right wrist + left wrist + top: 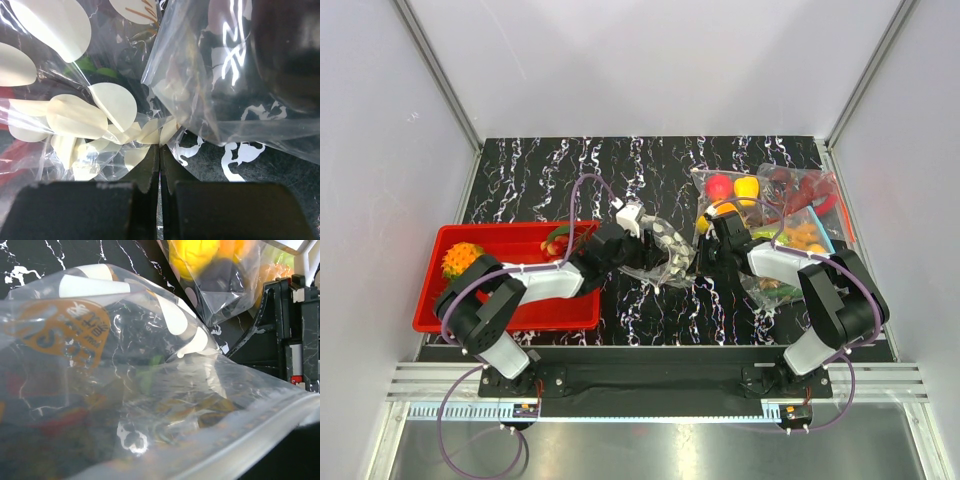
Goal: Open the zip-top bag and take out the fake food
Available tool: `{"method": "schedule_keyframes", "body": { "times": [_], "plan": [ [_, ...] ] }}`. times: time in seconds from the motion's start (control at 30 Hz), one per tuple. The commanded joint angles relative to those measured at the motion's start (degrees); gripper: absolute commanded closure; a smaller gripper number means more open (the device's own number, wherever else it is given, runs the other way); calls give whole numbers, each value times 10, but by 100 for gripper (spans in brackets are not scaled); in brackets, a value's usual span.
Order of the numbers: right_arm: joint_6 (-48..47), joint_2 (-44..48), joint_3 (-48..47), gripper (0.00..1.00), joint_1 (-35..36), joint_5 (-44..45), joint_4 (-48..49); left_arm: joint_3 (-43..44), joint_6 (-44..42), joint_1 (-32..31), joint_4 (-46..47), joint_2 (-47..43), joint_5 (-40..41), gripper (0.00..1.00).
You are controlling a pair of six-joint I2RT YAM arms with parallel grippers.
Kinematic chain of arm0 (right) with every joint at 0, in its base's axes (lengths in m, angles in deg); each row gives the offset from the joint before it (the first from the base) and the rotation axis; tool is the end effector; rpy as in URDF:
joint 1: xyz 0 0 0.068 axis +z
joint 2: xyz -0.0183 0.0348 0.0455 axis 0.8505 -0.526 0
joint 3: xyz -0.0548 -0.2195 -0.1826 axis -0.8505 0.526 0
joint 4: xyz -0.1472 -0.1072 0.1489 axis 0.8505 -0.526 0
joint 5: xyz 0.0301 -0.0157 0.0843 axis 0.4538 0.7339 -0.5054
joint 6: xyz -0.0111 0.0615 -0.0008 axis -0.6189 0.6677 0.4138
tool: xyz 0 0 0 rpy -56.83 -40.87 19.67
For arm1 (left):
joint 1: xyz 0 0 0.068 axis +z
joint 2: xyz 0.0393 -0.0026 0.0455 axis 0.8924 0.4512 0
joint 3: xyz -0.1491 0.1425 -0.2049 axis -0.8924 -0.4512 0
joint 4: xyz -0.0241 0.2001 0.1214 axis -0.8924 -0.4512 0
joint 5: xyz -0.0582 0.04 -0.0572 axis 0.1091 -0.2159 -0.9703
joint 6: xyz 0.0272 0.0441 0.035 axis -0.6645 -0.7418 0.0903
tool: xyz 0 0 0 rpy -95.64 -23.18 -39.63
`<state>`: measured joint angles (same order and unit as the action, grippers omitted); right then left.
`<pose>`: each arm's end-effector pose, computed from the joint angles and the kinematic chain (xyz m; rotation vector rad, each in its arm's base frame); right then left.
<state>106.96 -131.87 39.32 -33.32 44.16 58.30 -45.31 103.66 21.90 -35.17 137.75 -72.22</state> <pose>0.2558 0.1345 0.1788 -0.0773 2.6008 0.7327 0.2380 -0.2135 0.2147 0.3626 2.0525 -0.7891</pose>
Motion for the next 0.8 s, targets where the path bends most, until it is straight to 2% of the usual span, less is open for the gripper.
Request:
{"method": "schedule_keyframes", "body": {
  "times": [0.0,0.3,0.63,0.77],
  "plan": [
    [-2,-4,-9,100,-2,-2,13,23,-2,3,27,17,18,38],
    [-2,-10,-19,100,-3,-7,15,39,-2,-10,51,48,-50,38],
    [2,-6,-18,100,-3,-12,16,65,-10,-38,20,84,-58,36],
    [1,-4,-19,100,-3,-12,15,78,-18,-51,-14,92,-31,34]
  ]
}}
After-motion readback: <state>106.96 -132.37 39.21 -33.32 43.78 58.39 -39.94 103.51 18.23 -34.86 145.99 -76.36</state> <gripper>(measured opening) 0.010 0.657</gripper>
